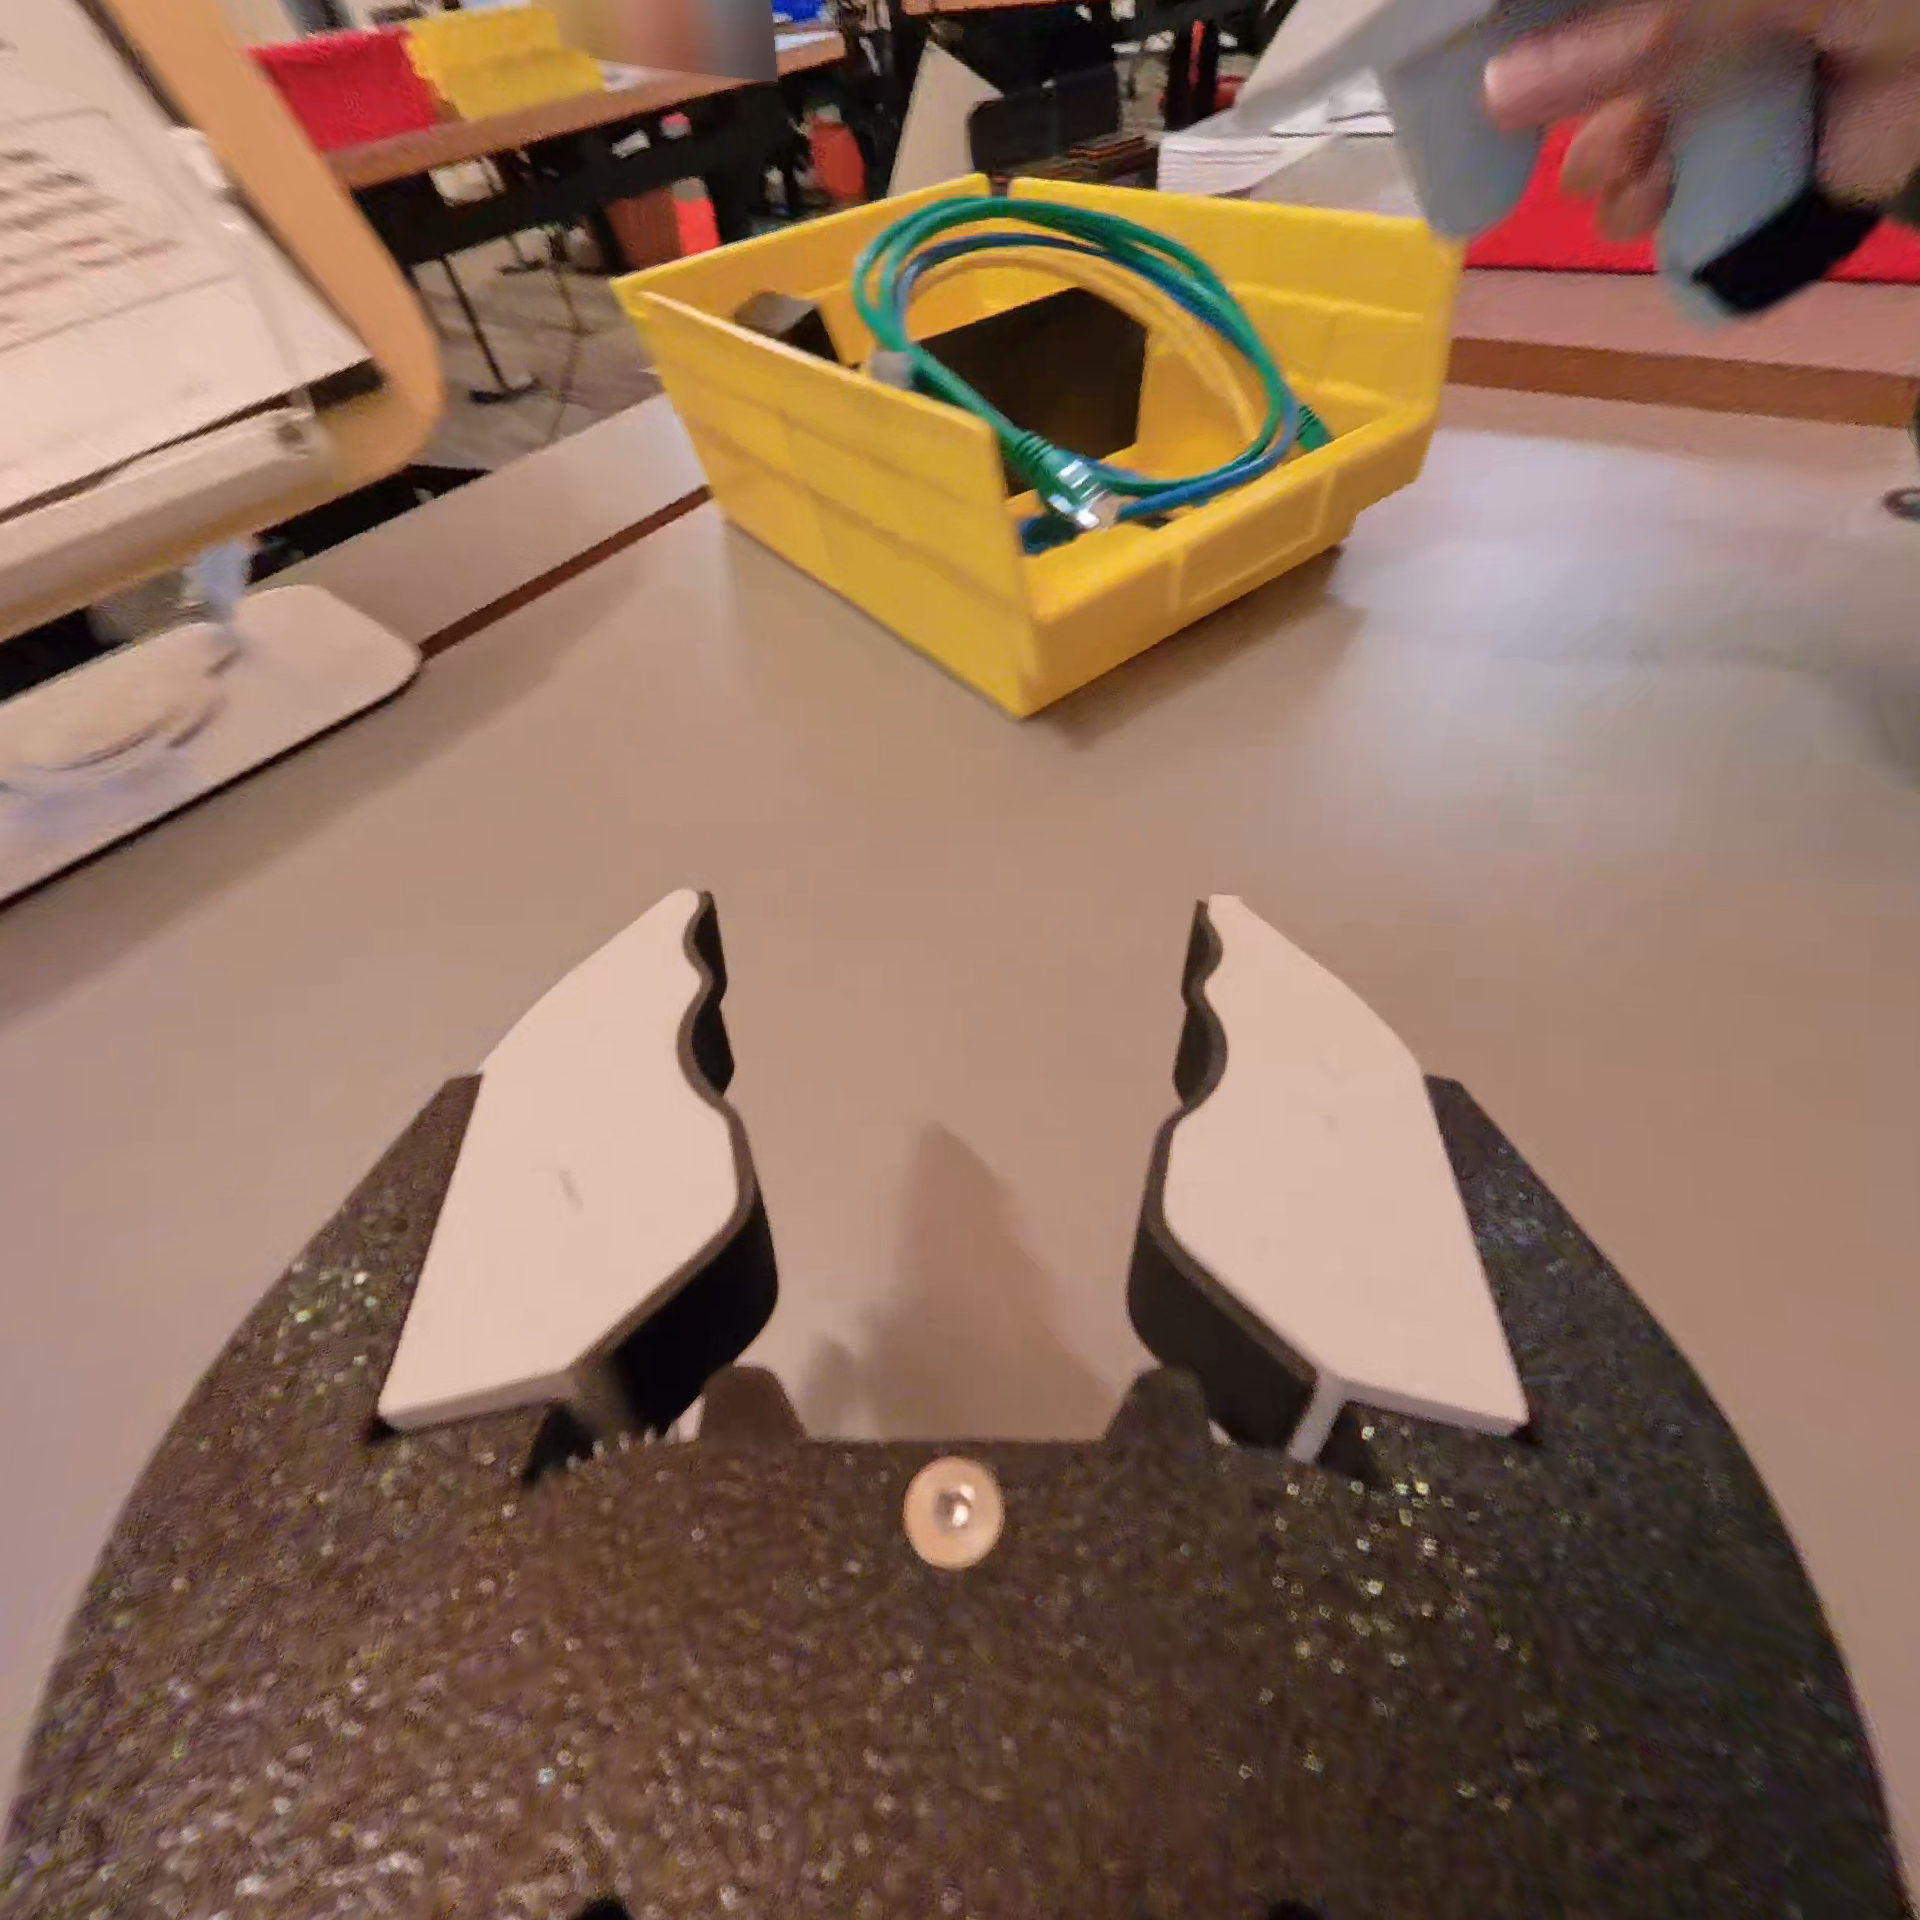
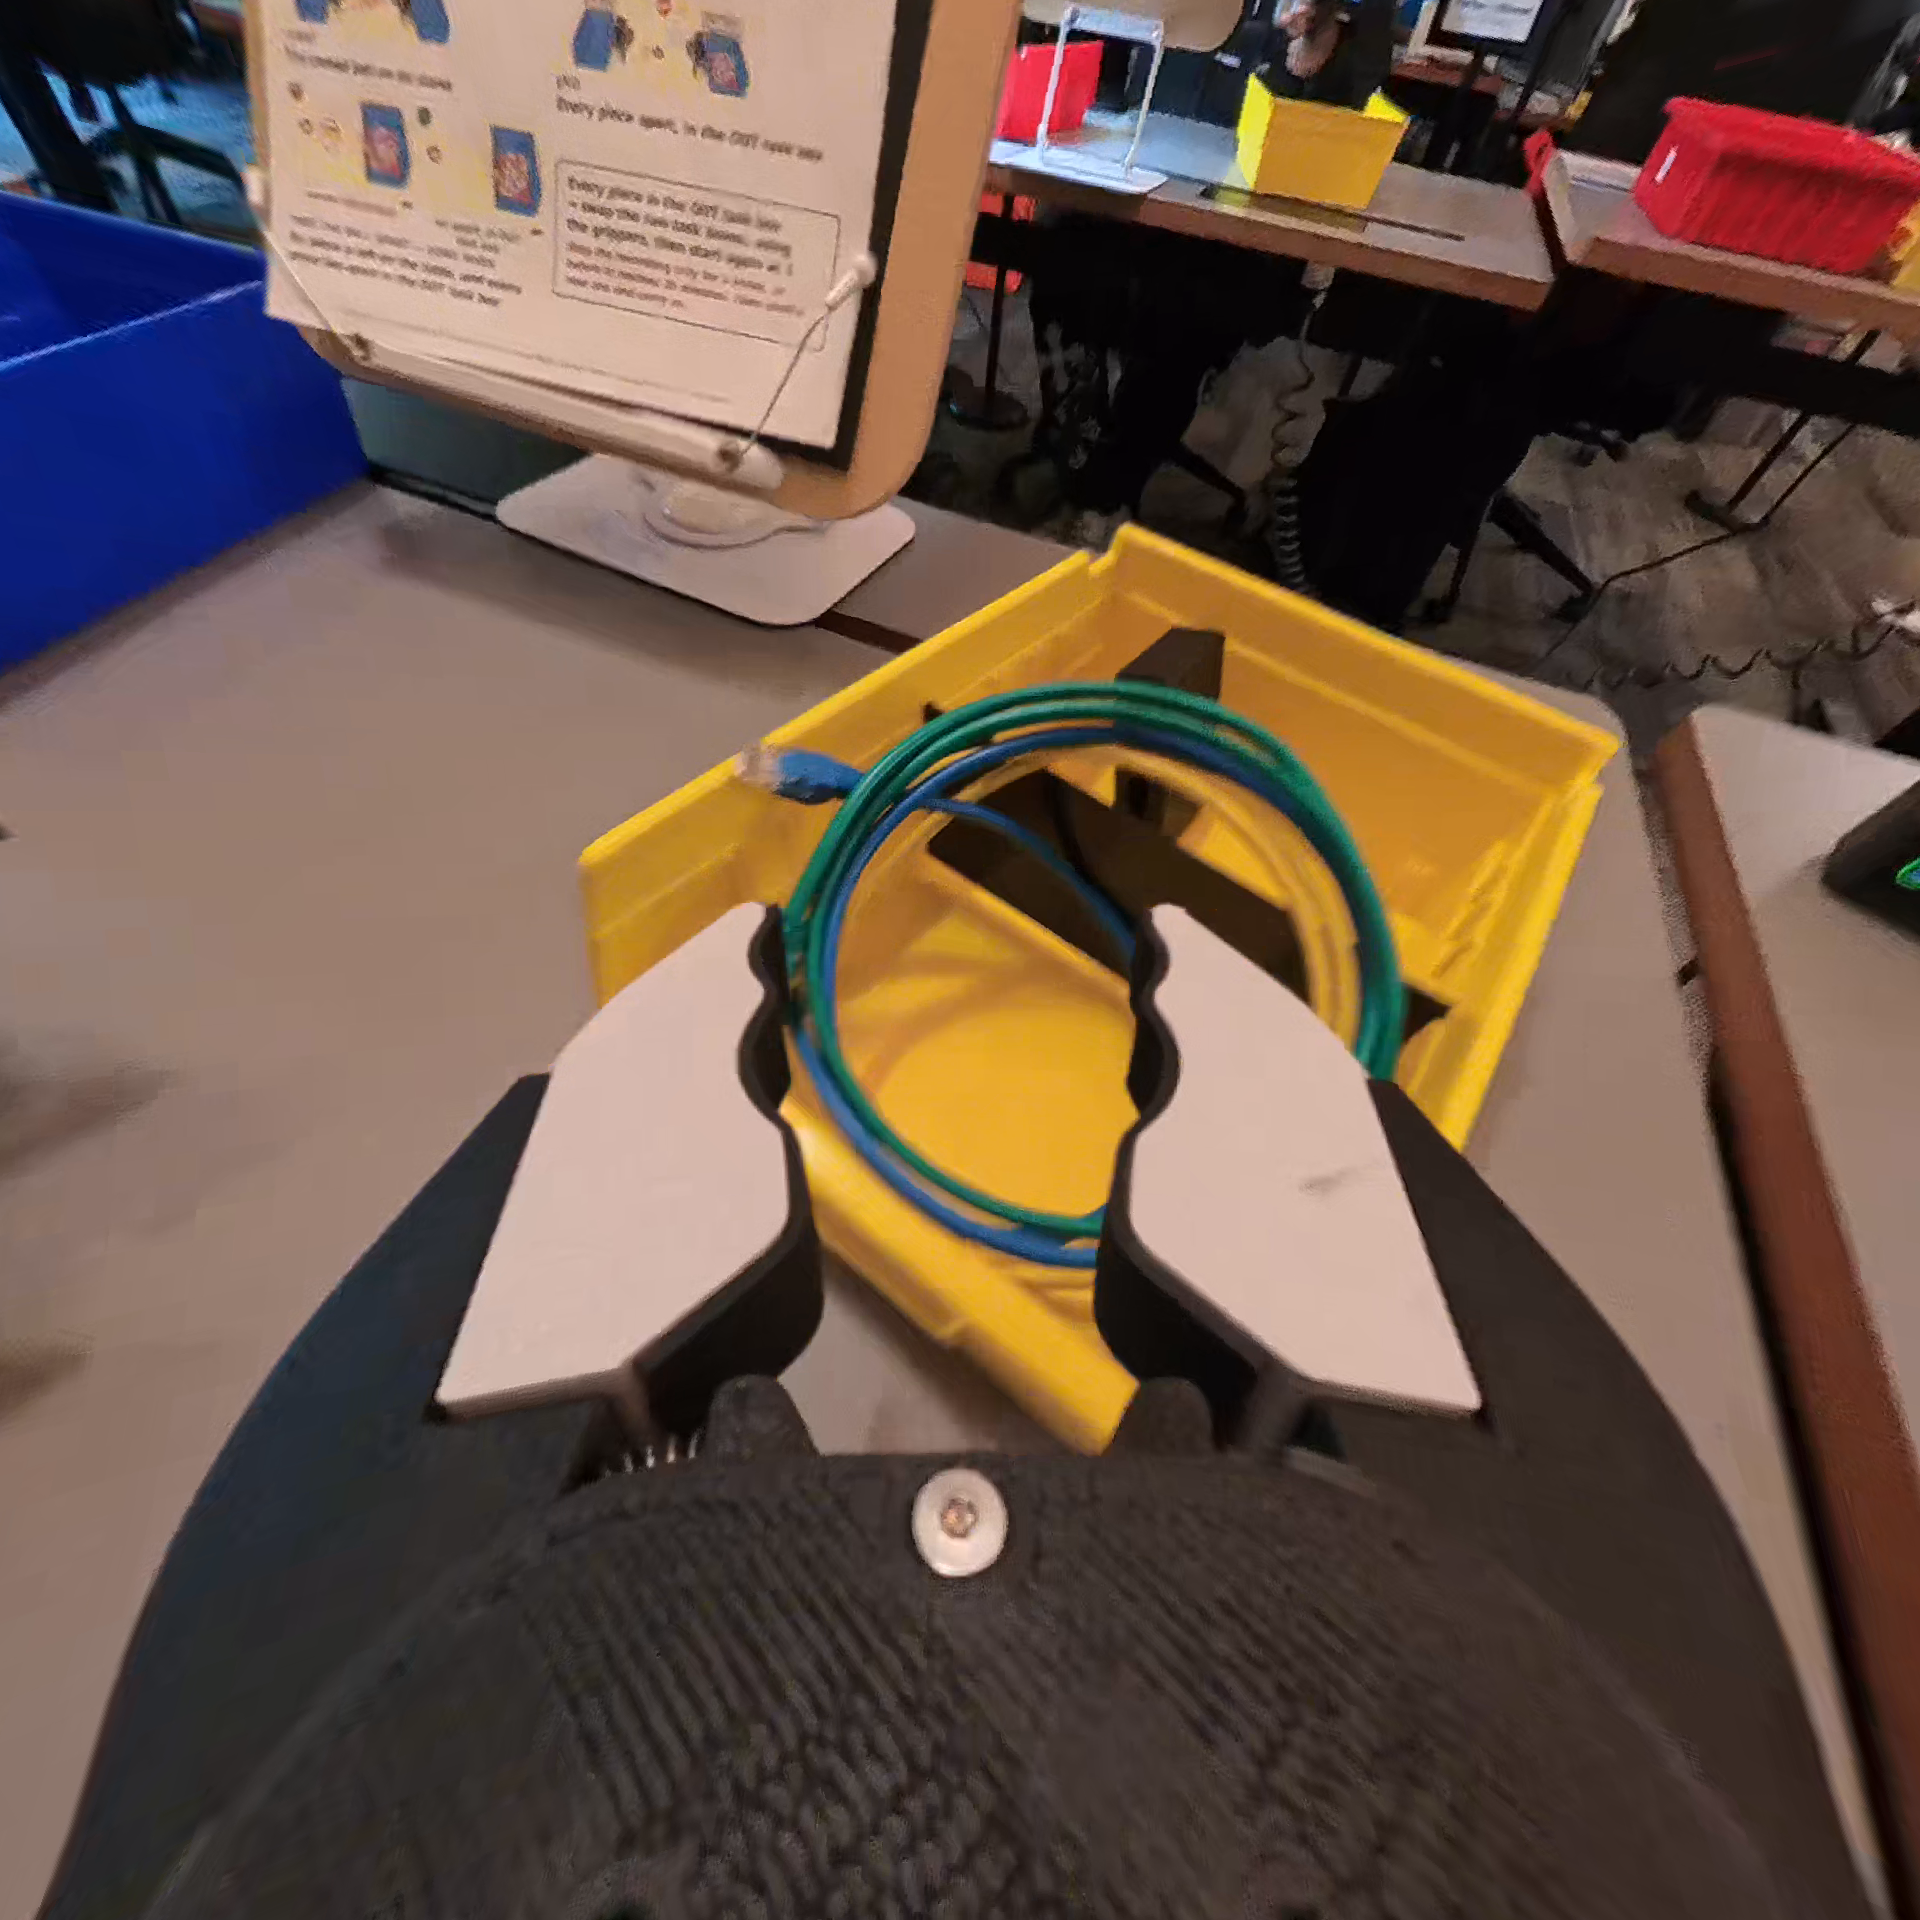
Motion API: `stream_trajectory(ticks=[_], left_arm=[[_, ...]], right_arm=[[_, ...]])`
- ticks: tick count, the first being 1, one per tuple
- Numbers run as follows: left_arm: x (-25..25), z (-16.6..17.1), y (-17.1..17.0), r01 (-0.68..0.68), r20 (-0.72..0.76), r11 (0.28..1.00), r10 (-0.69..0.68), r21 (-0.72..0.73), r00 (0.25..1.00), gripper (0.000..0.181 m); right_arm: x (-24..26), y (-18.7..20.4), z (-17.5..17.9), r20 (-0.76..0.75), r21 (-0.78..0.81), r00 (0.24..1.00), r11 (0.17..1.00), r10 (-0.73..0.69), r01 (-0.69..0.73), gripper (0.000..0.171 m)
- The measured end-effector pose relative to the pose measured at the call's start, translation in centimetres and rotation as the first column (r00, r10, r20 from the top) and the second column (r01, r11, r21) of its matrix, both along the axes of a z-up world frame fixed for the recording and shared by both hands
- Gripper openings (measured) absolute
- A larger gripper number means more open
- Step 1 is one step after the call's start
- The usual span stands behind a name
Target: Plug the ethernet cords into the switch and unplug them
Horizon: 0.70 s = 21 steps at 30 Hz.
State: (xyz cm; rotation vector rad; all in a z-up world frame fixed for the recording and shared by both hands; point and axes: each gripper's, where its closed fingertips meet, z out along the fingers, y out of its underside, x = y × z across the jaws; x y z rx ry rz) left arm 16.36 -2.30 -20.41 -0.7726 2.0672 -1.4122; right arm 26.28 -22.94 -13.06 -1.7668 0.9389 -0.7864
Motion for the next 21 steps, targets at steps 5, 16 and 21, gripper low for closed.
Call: stream_trajectory(ticks=[5,16,21], left_arm=[[3.8,0.9,-6.5,0.024,-0.105,1.000,-0.025,-0.011,0.994,0.084],[13.0,-0.8,-11.2,-0.158,-0.200,0.981,0.177,0.110,0.964,0.059],[12.7,-1.7,-9.8,-0.139,-0.066,0.952,0.163,0.272,0.984,0.013]], right_arm=[[-1.1,-0.1,-1.9,-0.028,-0.076,0.995,0.993,-0.095,0.092,0.085],[-1.2,-1.4,0.0,0.078,-0.089,0.973,0.971,-0.215,0.222,0.091],[-1.1,-1.9,-0.5,0.045,-0.093,0.966,0.962,-0.254,0.257,0.092]])
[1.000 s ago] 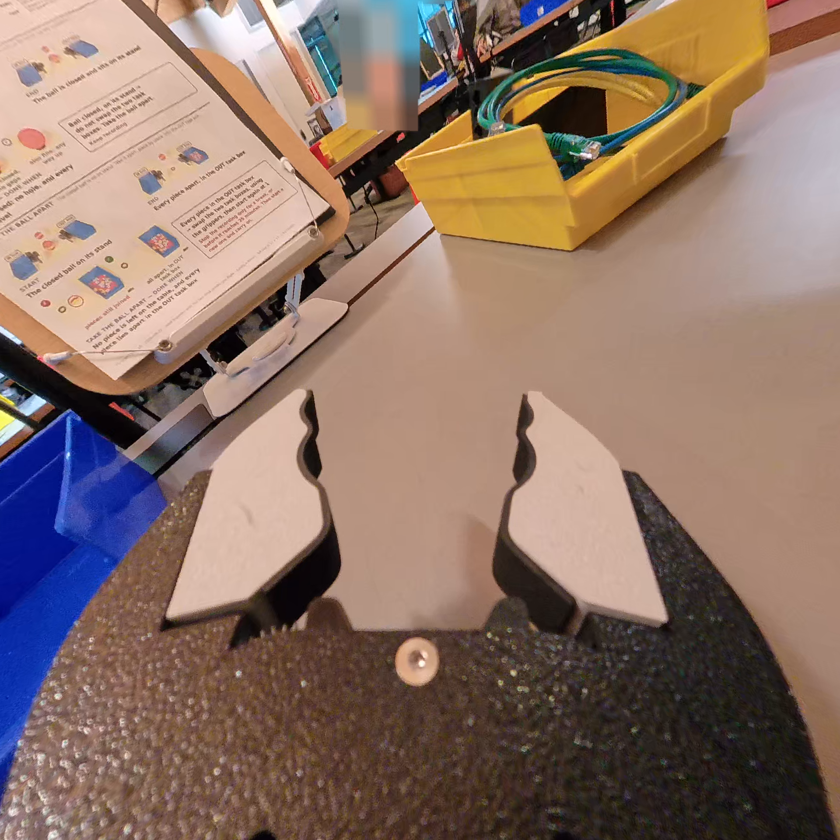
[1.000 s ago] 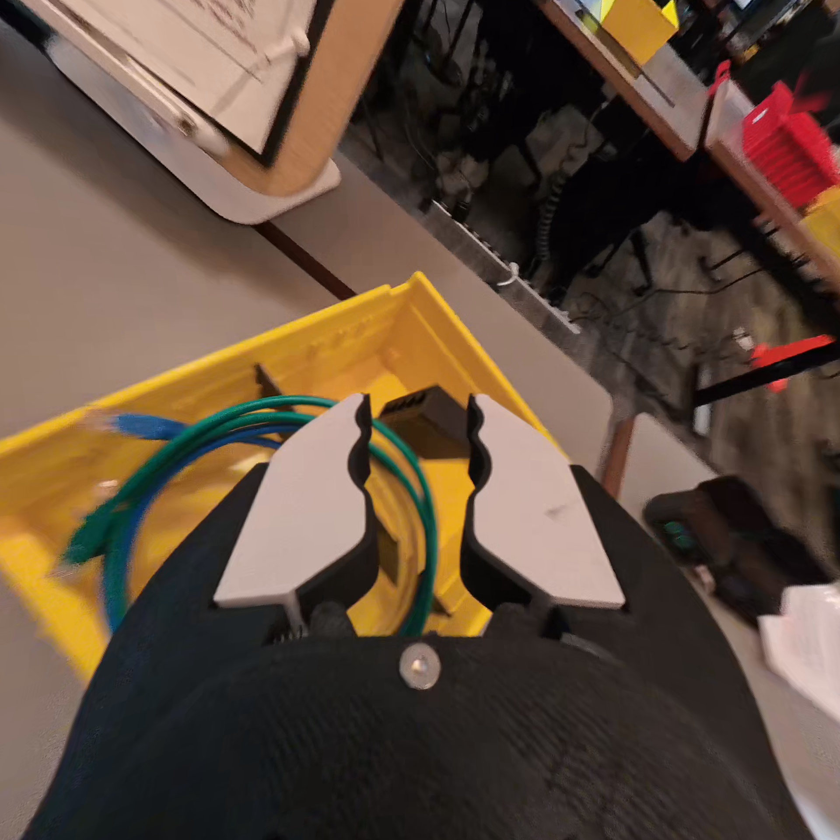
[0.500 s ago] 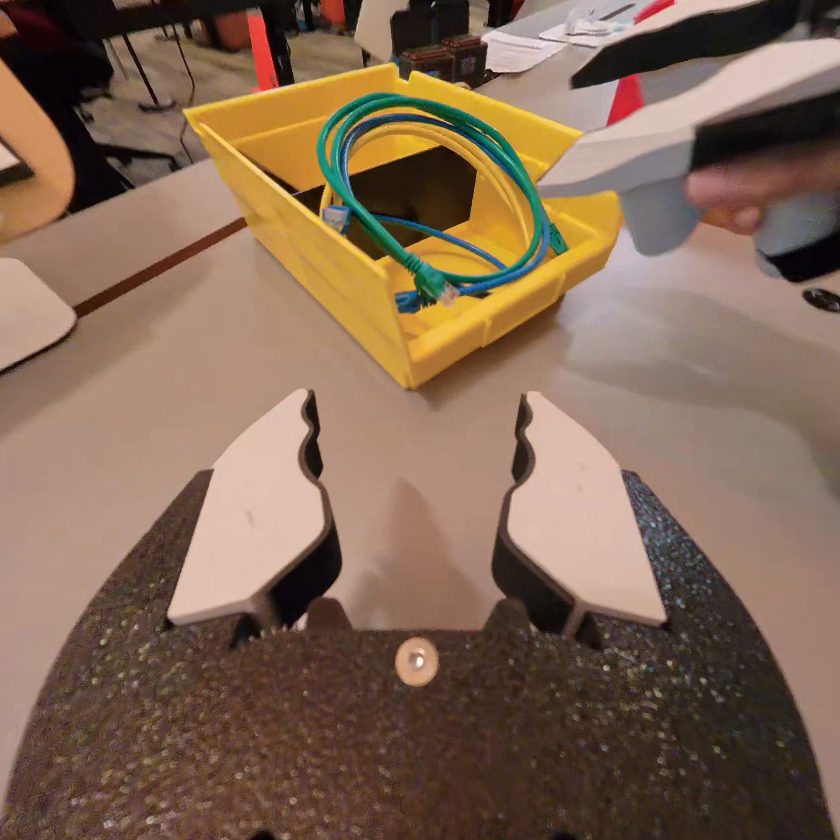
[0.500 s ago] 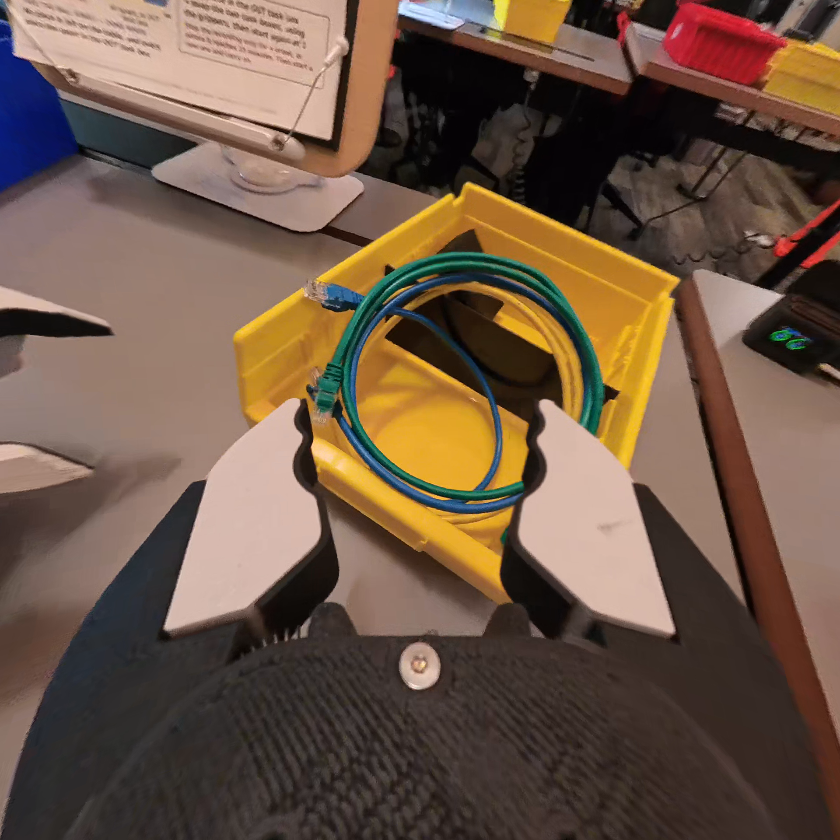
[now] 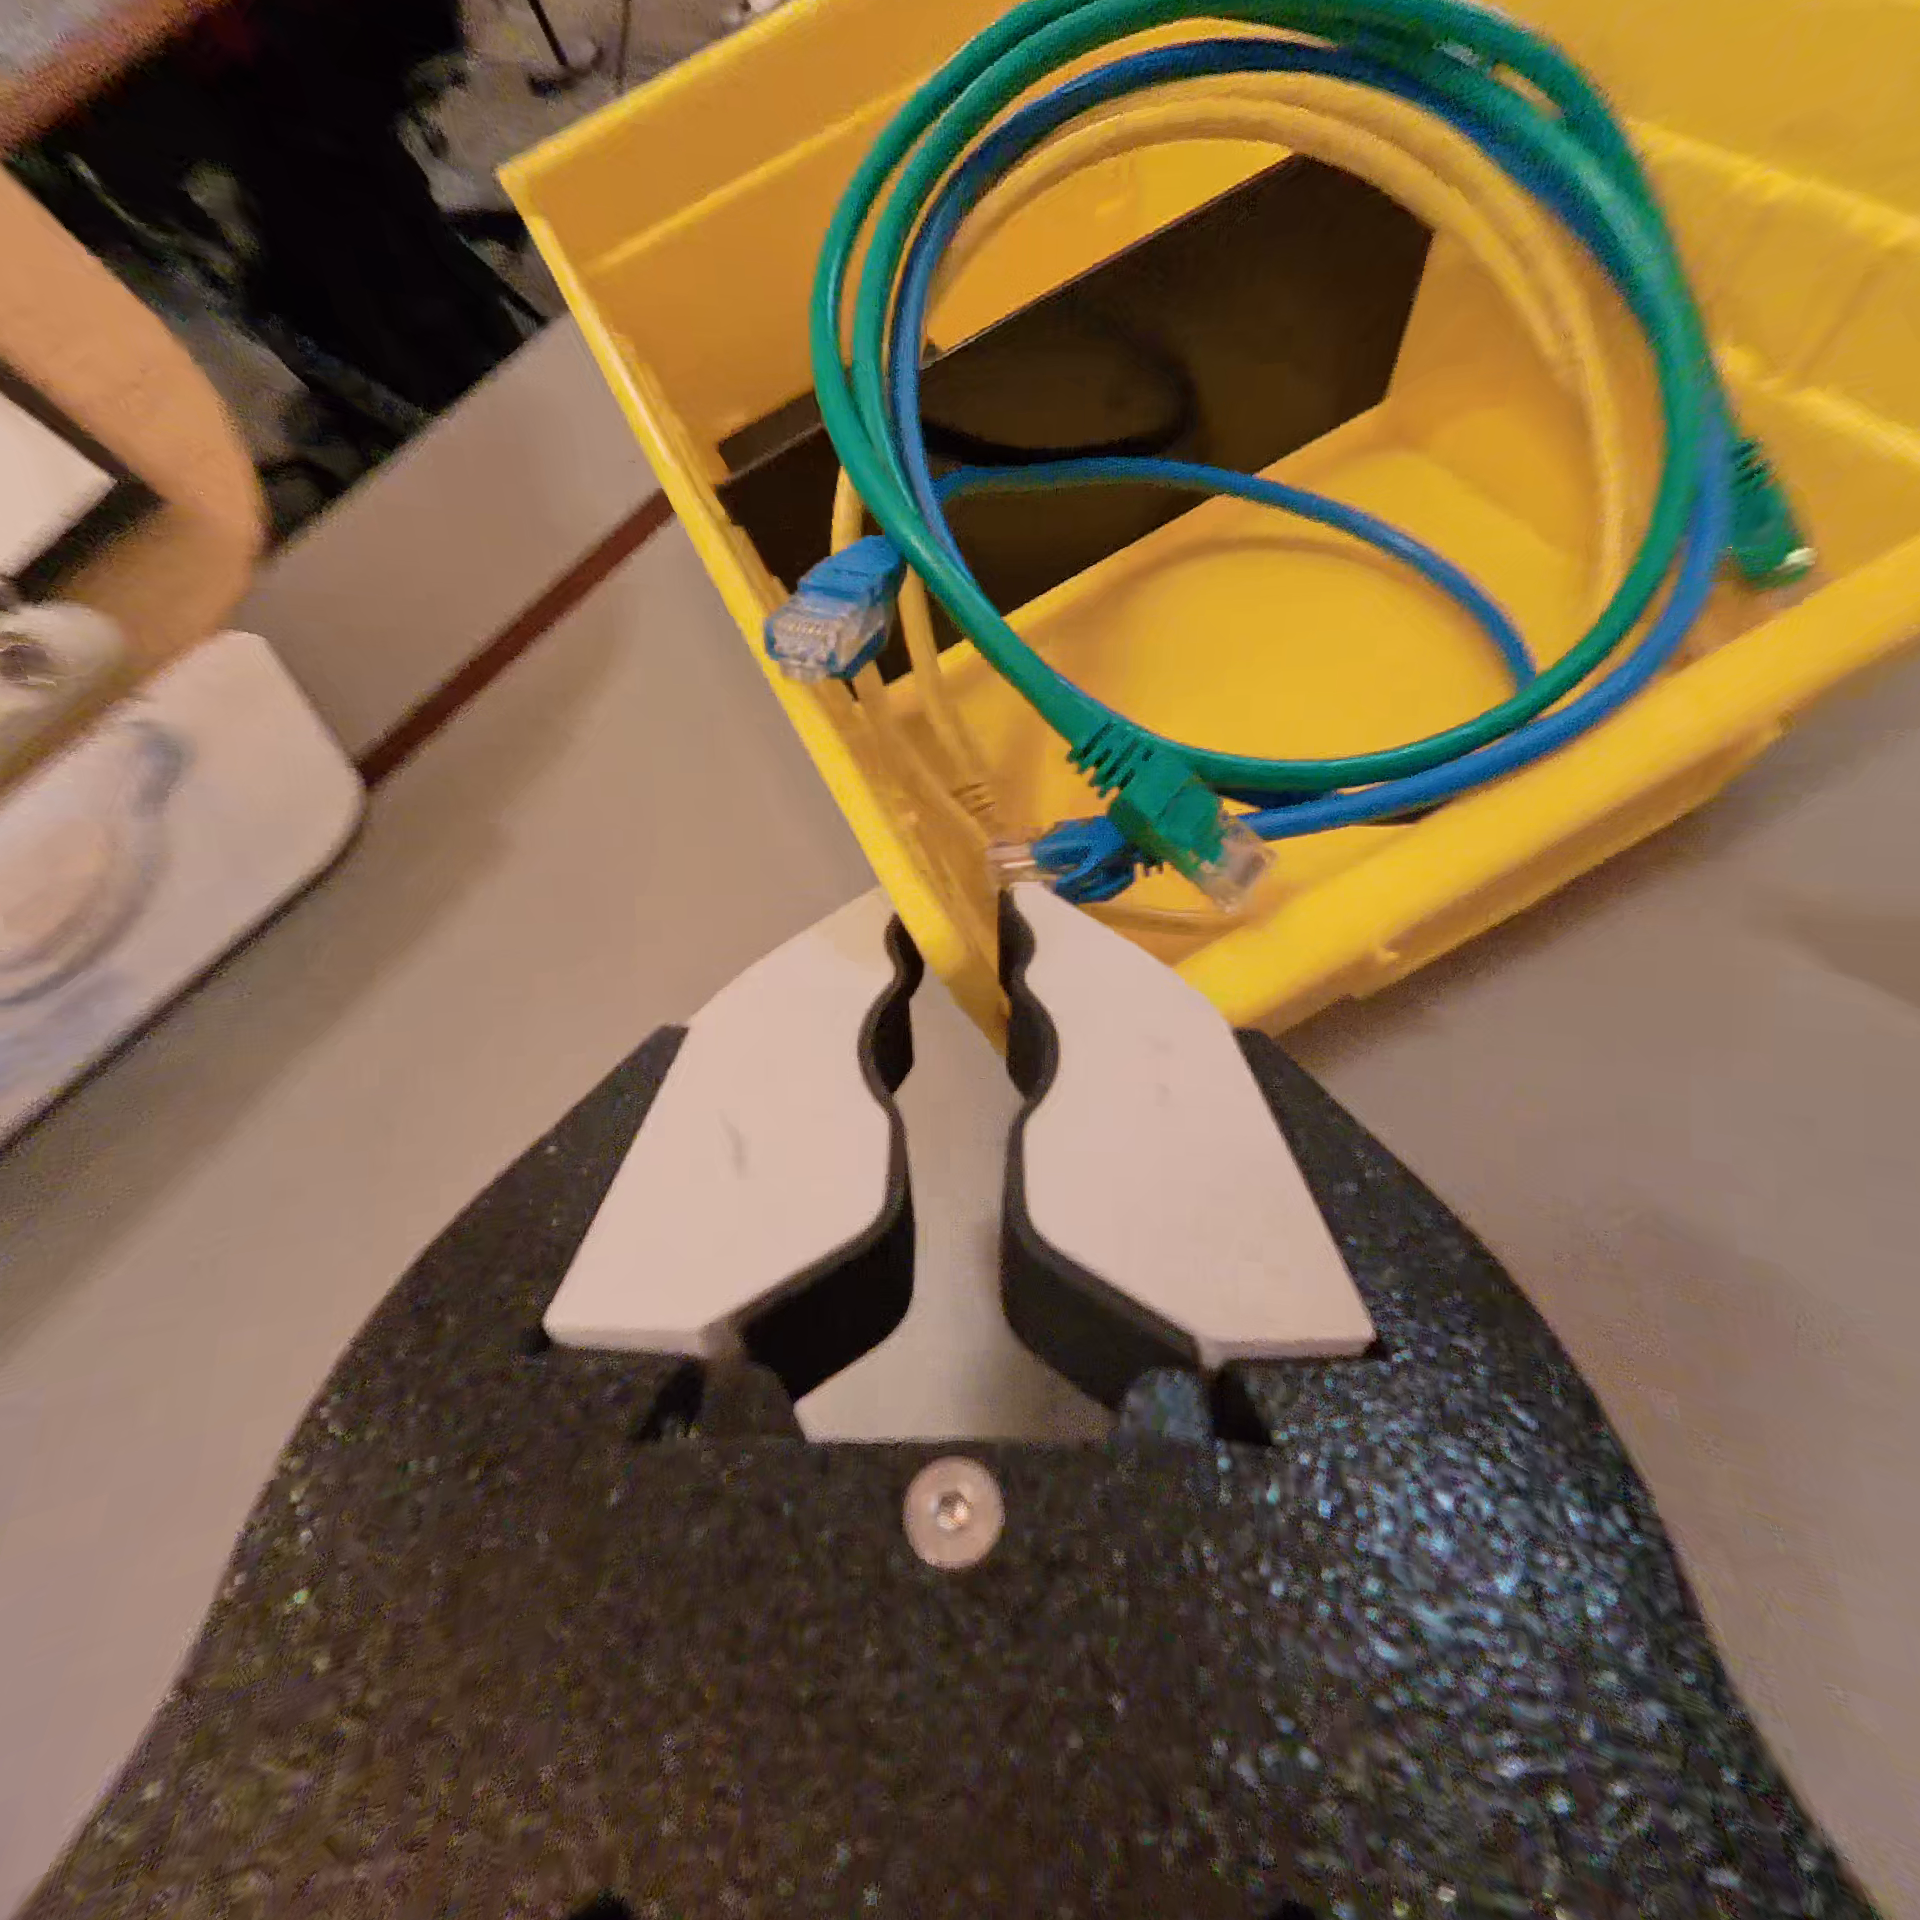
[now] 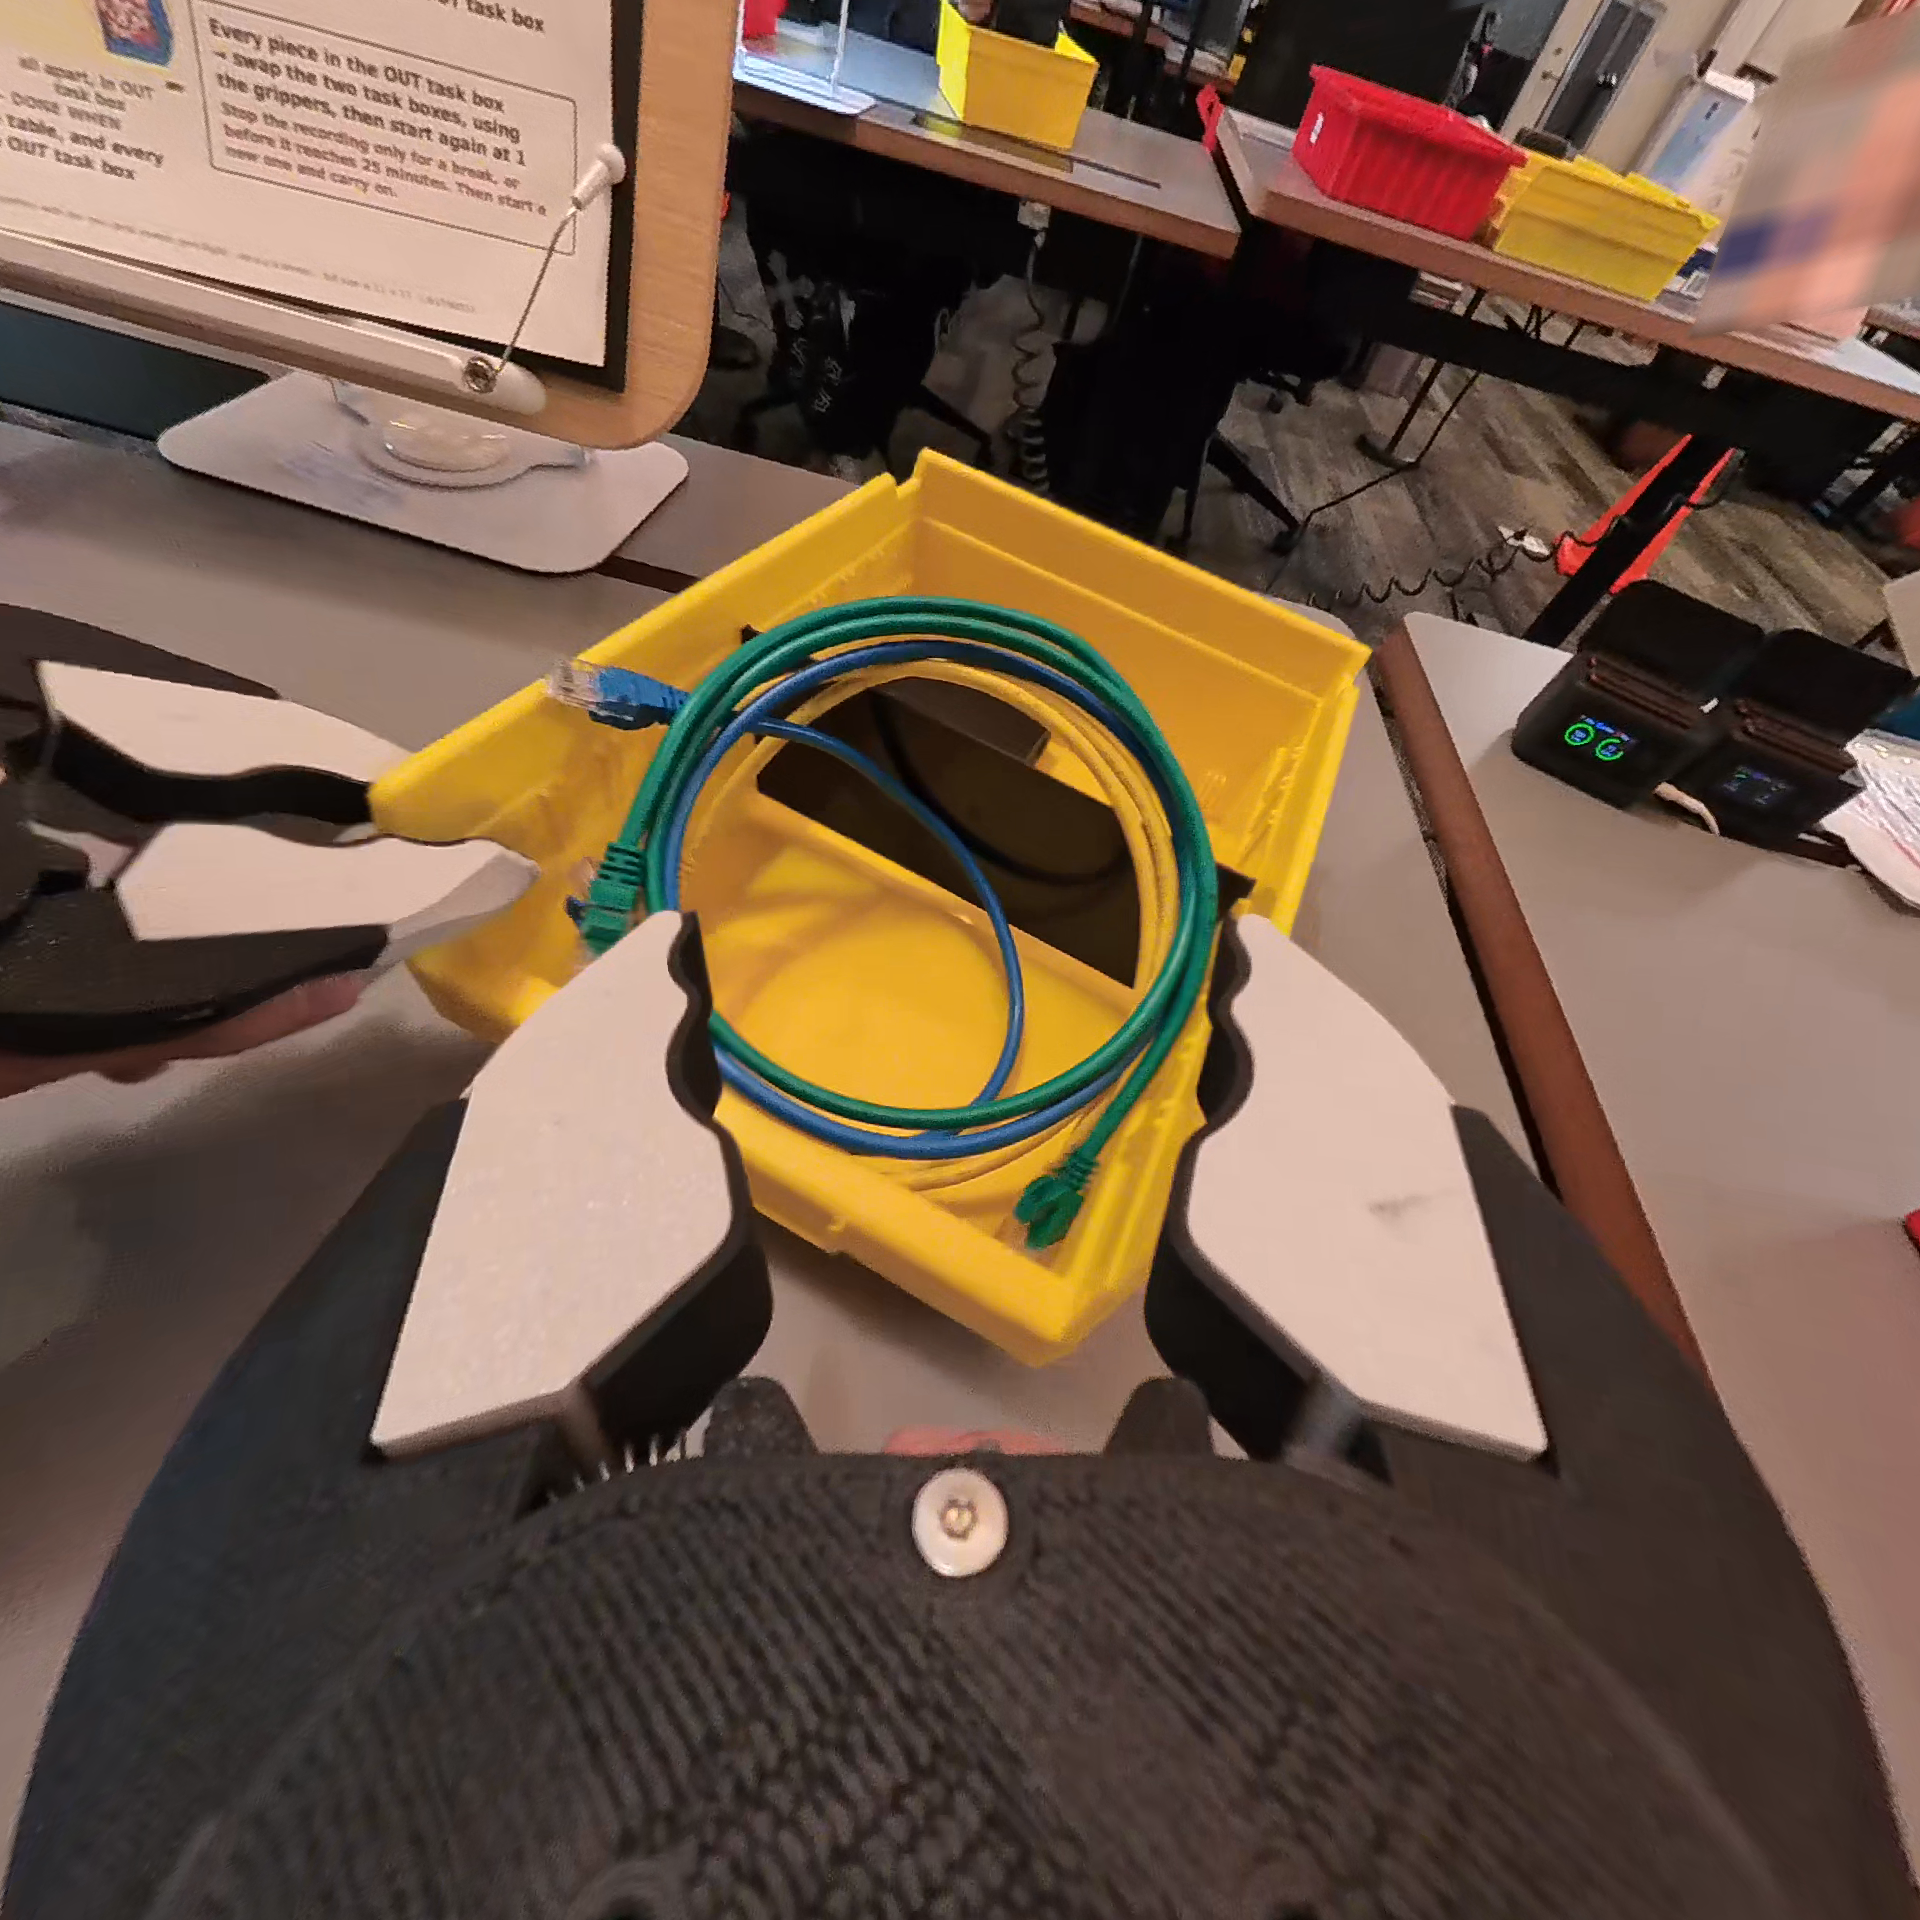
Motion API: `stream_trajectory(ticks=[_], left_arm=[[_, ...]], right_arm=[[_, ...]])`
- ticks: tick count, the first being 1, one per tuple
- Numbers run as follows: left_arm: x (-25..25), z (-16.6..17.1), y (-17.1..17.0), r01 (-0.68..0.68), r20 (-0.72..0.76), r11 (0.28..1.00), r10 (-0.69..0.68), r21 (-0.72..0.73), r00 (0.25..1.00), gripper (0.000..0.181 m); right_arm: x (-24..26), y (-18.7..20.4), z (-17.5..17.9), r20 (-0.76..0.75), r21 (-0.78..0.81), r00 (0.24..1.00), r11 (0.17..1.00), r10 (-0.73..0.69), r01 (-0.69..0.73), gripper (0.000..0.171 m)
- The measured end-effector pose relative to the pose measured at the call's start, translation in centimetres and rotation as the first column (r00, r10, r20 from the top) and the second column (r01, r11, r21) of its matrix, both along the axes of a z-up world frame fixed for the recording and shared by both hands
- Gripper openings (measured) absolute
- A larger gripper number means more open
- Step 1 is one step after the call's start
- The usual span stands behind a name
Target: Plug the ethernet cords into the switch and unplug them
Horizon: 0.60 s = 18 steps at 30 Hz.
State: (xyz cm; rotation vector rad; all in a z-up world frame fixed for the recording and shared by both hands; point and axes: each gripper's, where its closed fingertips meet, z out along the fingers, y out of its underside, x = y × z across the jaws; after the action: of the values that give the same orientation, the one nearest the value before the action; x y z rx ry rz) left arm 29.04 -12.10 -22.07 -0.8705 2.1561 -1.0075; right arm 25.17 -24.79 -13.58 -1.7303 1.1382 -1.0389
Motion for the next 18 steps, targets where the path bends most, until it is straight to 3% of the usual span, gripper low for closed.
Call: stream_trajectory(ticks=[9,15,18], left_arm=[[-6.6,0.0,10.9,0.029,-0.050,0.997,-0.033,-0.077,0.998,0.009],[-16.4,-0.1,22.7,0.106,-0.127,0.992,-0.113,-0.063,0.985,0.008],[-21.6,-0.2,29.9,0.050,-0.195,0.997,-0.061,-0.060,0.979,0.006]], right_arm=[[-0.5,2.3,0.4,0.004,-0.060,0.999,0.997,0.053,-0.052,0.091],[-1.1,6.4,0.4,0.002,-0.076,0.989,0.986,0.146,-0.146,0.092],[-1.9,10.7,0.5,0.002,0.024,0.965,0.965,0.262,-0.262,0.092]])
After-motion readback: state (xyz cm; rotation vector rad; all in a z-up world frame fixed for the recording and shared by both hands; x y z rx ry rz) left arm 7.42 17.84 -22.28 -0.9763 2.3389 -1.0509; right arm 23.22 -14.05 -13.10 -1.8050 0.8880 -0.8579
